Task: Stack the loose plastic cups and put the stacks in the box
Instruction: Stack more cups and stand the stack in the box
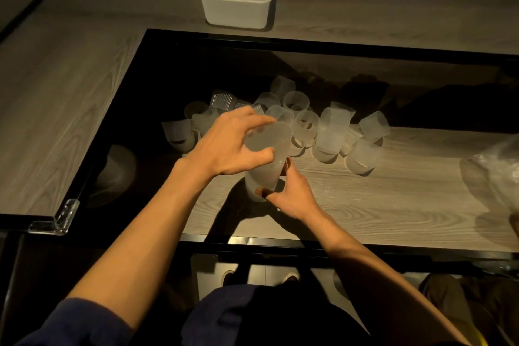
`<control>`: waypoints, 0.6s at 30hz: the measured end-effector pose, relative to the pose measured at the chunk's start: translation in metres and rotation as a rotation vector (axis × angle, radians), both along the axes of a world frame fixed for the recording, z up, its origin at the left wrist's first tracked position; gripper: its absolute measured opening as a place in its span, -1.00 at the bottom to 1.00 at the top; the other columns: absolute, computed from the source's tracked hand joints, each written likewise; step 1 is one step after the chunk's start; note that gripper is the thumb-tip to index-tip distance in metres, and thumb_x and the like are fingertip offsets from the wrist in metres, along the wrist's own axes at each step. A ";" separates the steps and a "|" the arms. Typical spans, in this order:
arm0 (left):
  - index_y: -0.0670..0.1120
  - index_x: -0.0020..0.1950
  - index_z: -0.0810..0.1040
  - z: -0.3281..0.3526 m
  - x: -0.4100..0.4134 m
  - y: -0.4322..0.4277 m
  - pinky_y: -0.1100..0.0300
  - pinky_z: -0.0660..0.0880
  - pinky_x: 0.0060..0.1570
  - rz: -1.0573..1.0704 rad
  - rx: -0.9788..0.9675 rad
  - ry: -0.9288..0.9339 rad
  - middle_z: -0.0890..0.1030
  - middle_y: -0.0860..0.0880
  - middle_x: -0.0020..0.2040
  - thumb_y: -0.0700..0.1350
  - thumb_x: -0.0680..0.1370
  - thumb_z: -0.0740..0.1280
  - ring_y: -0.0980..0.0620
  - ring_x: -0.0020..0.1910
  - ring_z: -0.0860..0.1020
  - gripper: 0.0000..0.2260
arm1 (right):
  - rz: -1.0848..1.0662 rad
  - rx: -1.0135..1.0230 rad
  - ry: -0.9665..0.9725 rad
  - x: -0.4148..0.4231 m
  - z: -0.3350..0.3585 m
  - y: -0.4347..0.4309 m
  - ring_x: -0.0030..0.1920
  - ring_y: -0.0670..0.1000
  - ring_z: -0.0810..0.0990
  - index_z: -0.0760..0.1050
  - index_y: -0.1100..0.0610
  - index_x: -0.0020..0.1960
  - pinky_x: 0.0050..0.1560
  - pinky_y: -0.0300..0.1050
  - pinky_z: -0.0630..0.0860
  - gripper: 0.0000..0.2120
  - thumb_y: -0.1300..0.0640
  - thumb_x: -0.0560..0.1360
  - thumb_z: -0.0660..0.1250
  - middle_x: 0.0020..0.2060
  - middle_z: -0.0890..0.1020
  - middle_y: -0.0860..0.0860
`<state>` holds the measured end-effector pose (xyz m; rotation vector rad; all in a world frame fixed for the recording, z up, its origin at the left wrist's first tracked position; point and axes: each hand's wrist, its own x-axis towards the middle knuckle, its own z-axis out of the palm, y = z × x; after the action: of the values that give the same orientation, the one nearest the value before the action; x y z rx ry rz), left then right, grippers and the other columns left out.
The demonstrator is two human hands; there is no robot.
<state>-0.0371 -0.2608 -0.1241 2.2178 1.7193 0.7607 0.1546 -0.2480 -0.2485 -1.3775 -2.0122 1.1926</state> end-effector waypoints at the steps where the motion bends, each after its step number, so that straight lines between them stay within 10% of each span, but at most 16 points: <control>1: -0.03 0.41 0.52 0.000 0.001 0.001 0.26 0.40 -0.09 -0.001 -0.007 0.024 0.52 0.05 0.07 0.27 0.40 0.29 0.15 -0.01 0.42 -0.35 | 0.001 0.004 0.001 0.000 0.000 0.000 0.24 -0.05 0.52 0.31 -0.04 0.42 0.16 -0.16 0.48 -0.22 0.03 0.33 0.64 0.24 0.55 -0.08; 9: 0.03 0.59 0.23 -0.013 0.014 -0.006 0.47 0.22 0.16 0.015 -0.089 -0.153 0.40 0.08 0.42 0.16 0.44 0.49 0.25 0.28 0.33 -0.21 | 0.014 0.012 0.010 0.001 0.004 0.000 0.19 -0.11 0.52 0.32 -0.11 0.32 0.15 -0.19 0.48 -0.30 -0.01 0.33 0.63 0.17 0.54 -0.16; 18: -0.02 0.49 0.44 -0.015 0.013 -0.008 0.16 0.45 0.15 -0.010 0.037 -0.064 0.55 0.07 0.14 0.22 0.41 0.38 0.13 0.15 0.48 -0.32 | 0.005 0.037 0.033 -0.002 0.003 -0.006 0.18 -0.10 0.53 0.34 -0.04 0.40 0.06 -0.32 0.43 -0.27 0.00 0.33 0.62 0.20 0.55 -0.14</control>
<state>-0.0241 -0.2690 -0.1389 2.1997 1.6764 0.8577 0.1524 -0.2535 -0.2452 -1.3273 -2.0067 1.1672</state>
